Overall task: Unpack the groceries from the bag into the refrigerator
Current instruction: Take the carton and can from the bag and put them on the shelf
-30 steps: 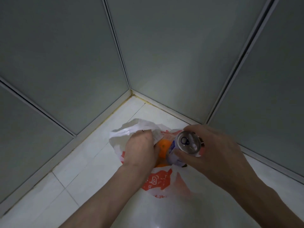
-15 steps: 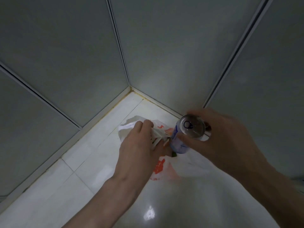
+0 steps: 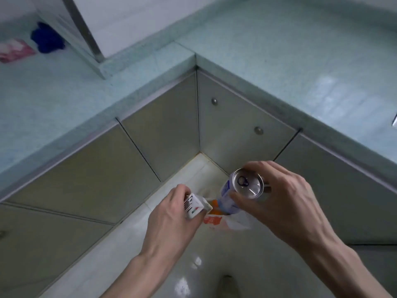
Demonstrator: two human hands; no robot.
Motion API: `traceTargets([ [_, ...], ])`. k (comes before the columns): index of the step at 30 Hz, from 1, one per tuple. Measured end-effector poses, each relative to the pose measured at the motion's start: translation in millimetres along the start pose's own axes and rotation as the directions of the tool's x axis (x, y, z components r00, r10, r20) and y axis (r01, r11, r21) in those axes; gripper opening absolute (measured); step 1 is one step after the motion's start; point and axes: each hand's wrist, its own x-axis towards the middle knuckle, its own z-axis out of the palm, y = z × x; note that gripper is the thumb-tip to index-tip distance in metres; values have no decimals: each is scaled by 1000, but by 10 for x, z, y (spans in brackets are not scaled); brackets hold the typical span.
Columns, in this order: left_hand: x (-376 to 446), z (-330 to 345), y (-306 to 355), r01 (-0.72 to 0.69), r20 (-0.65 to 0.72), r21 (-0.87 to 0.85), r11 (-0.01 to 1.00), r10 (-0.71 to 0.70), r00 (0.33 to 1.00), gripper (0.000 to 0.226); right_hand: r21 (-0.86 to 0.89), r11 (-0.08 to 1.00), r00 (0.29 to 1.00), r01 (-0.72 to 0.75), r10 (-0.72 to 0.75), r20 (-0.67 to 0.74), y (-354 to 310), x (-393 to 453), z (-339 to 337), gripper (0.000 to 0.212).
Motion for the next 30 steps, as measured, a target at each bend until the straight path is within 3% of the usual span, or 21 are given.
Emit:
traceTargets([
  [9,-850,-2133,587,191,-166,-95,977,-205,965,43,65,984,984,163,-167,67,-1756,-74,-1366,43],
  [15,-1499,-2965,694,288,-352,-162,944,-328,876,36,171,932,933,319,-340,117,-2554,-202,-1690,31],
  [20,-2097,-3407,757,404,-502,-244,881,-471,725,33,261,868,849,422,-479,223,-3059,-342,-1731,24],
  [25,-2728,-3725,835,462,-621,-324,826,-554,555,32,355,741,694,570,-666,274,-3574,-538,-1693,38],
  [30,-3379,-3931,896,528,-704,-384,758,-610,363,33,440,643,565,627,-764,312,-4061,-801,-1496,30],
])
